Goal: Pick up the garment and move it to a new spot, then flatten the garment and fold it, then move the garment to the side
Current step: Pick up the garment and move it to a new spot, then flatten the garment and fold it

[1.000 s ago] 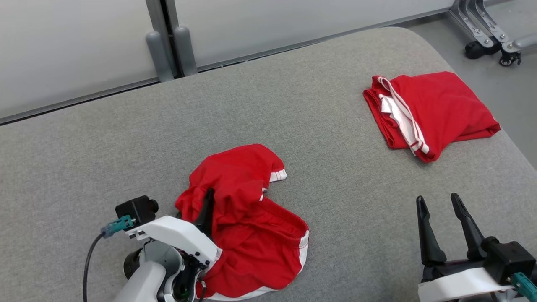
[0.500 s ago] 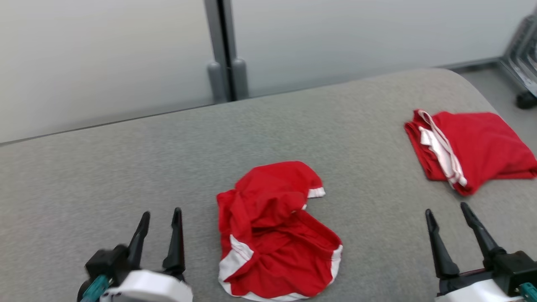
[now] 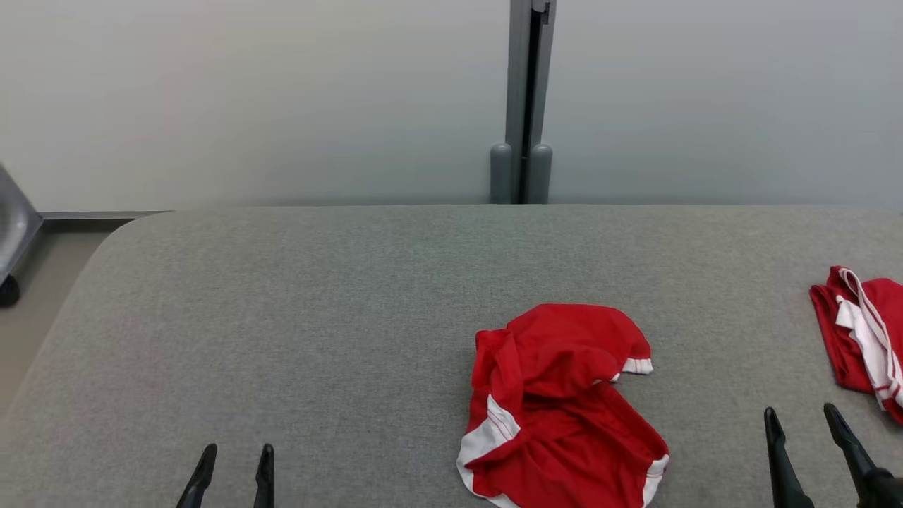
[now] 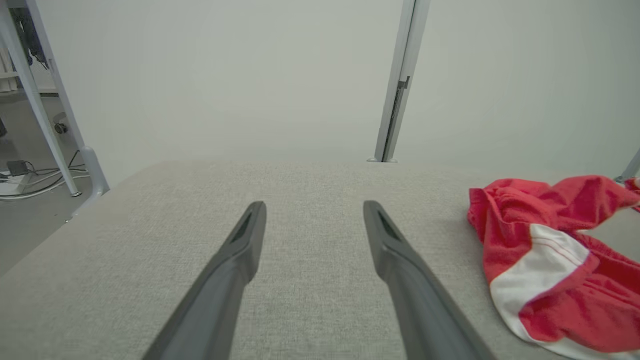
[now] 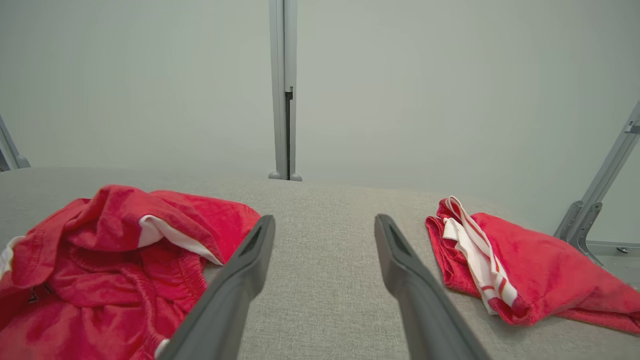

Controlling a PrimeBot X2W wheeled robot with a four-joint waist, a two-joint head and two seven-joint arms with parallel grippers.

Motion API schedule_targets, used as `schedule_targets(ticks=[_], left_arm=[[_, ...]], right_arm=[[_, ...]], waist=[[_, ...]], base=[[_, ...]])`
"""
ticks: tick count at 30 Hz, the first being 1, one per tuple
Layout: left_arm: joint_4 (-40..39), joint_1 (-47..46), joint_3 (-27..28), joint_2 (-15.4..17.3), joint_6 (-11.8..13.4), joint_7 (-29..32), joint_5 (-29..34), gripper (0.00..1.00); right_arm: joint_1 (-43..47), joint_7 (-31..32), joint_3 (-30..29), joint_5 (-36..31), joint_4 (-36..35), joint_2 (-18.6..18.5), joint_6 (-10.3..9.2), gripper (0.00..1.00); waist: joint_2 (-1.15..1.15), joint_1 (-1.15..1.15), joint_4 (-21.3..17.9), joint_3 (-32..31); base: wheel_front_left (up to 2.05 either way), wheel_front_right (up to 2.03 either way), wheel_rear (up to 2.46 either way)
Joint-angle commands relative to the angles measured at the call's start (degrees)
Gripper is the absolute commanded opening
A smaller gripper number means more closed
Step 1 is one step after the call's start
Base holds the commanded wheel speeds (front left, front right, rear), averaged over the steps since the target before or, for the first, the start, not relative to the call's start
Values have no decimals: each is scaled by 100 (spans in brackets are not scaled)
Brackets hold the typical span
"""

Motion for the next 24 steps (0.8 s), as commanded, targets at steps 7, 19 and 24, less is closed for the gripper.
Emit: schedule_targets(ticks=[7,19,24], left_arm=[[138,132,429,-283,-464,-6,282,100],[262,-21,615,-435,-644,-6,427,100],[279,-19,663,-454,-666,-6,454,100]], right_arm=[[278,0,-205,57,109,96,-1,100],[176,0,-116,164,60,106,-1,100],[175,0,-91,186,88,106,-1,100]], waist=[[0,0,270,-91],[0,0,107,-65],[0,0,74,-58]], base=[[0,0,0],[0,0,0],[0,0,0]])
